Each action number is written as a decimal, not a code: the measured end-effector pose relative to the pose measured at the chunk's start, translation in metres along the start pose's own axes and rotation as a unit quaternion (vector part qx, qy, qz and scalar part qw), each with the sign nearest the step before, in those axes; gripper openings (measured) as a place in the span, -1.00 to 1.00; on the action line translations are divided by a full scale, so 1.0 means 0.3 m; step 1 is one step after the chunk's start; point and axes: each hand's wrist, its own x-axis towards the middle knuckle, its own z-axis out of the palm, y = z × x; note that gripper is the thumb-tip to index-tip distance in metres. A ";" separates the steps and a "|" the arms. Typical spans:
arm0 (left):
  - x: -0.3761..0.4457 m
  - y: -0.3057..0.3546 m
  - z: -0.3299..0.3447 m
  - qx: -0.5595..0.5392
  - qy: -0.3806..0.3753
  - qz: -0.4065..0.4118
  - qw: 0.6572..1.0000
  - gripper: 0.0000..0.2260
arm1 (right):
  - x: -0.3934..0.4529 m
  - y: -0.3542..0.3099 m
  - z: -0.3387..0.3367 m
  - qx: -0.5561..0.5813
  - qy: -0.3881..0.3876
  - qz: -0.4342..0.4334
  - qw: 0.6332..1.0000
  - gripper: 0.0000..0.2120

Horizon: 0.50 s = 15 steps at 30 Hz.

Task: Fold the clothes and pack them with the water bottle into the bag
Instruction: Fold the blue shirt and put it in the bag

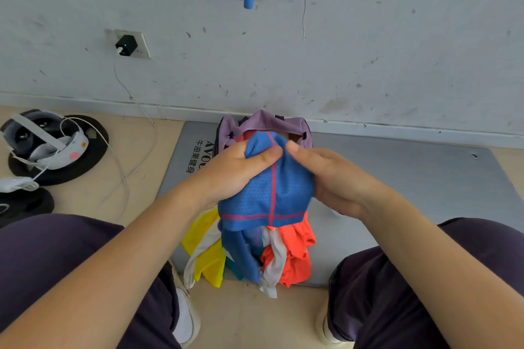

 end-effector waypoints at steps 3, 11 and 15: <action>-0.007 0.002 0.000 0.057 -0.014 0.040 0.997 -0.93 | 0.006 -0.004 -0.016 0.018 0.039 -0.001 0.999 -0.57; -0.008 -0.018 0.015 0.151 0.002 0.030 0.988 -0.70 | -0.002 -0.004 -0.036 0.003 0.083 -0.043 0.996 -0.73; 0.003 -0.017 0.011 0.154 0.087 0.038 0.984 -0.70 | 0.002 -0.002 -0.035 -0.057 0.115 0.007 0.992 -0.63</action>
